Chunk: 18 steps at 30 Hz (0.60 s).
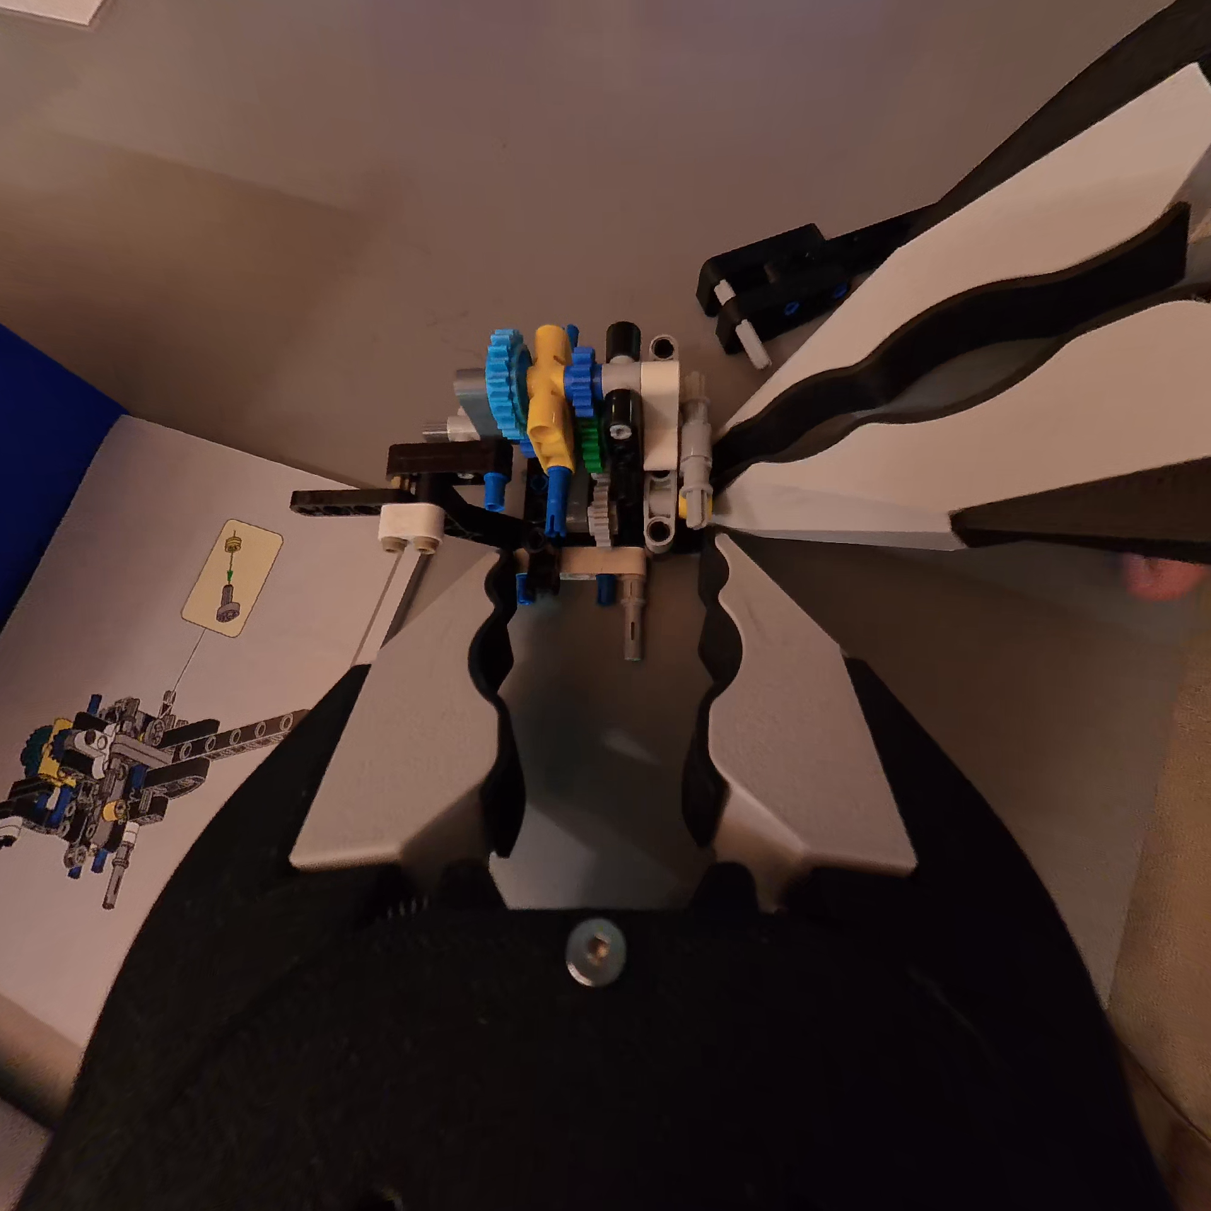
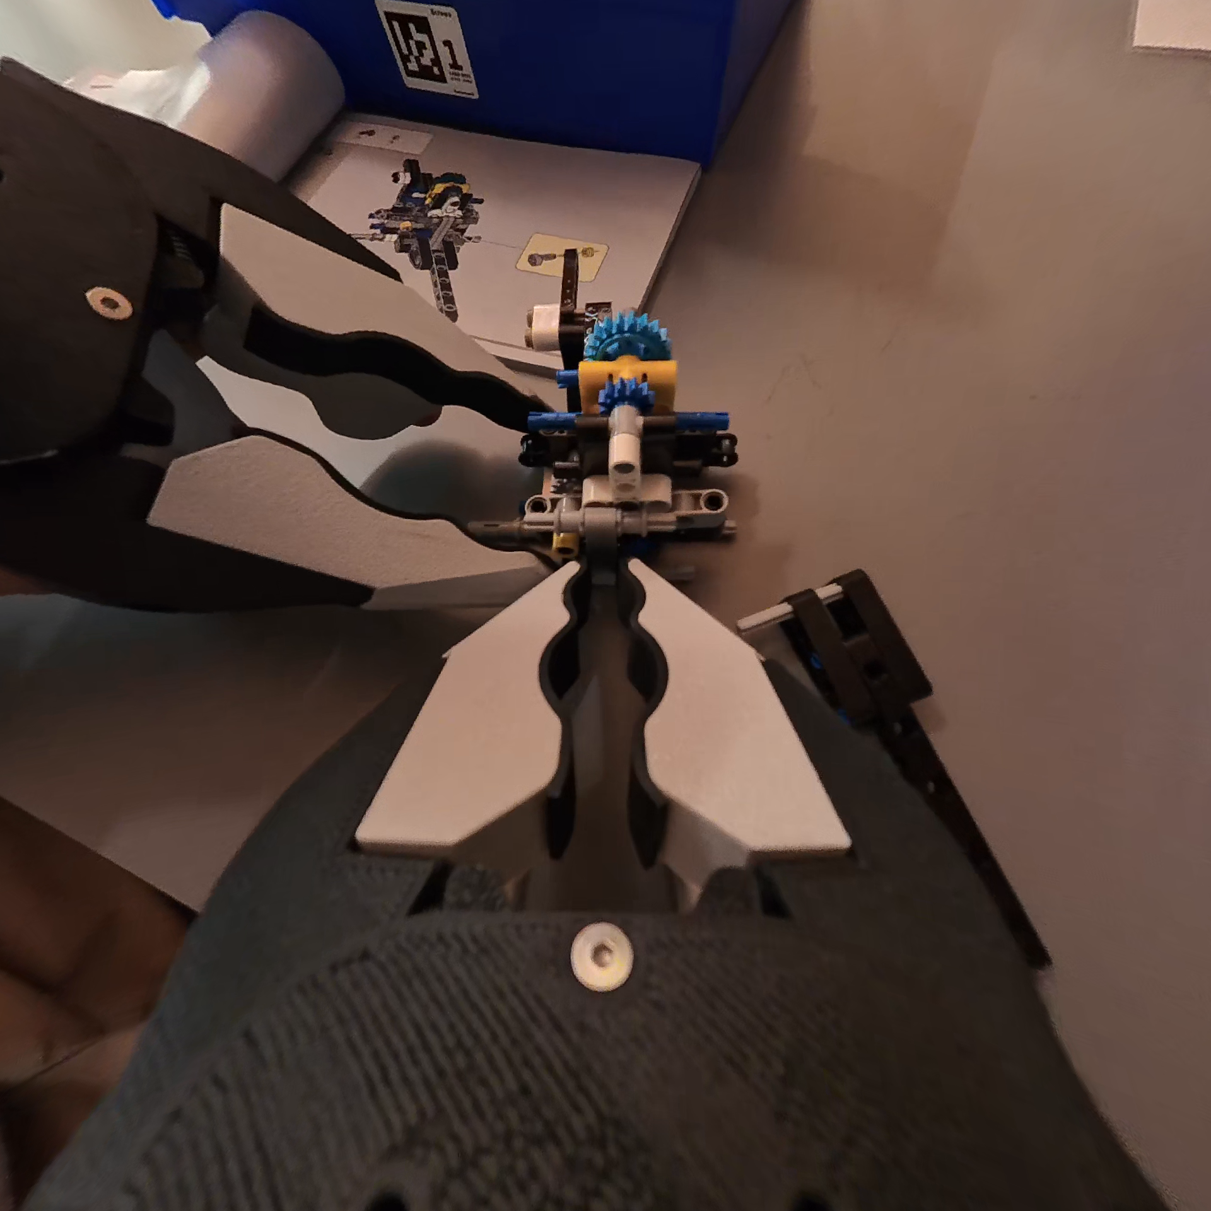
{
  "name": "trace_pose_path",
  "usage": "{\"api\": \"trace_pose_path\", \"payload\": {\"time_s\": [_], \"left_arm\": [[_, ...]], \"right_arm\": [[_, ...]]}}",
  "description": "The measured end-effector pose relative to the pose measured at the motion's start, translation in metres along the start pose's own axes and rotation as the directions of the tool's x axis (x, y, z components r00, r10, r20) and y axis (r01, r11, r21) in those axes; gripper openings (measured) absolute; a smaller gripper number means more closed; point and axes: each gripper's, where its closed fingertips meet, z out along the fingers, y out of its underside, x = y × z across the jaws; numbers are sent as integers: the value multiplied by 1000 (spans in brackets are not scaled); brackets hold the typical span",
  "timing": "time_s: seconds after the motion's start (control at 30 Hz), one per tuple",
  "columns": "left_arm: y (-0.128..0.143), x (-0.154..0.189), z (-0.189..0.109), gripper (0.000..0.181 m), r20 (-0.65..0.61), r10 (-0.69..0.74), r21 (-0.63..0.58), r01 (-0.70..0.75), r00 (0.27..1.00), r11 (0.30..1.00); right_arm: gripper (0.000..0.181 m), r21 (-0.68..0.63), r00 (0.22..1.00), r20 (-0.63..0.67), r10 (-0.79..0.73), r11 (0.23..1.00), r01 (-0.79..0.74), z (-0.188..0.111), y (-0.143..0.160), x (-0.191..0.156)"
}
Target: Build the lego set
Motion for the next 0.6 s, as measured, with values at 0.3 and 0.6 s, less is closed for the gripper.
{"api": "trace_pose_path", "payload": {"time_s": [0.3,0.6], "left_arm": [[0,-1,0,57,-4,-9,-1,9,1000,1000],[0,-1,0,57,-12,-20,-3,20,1000,1000]], "right_arm": [[7,7,999,-12,41,999,-41,0,-1,1],[8,9,997,1,71,997,-71,1,-1,0]]}}
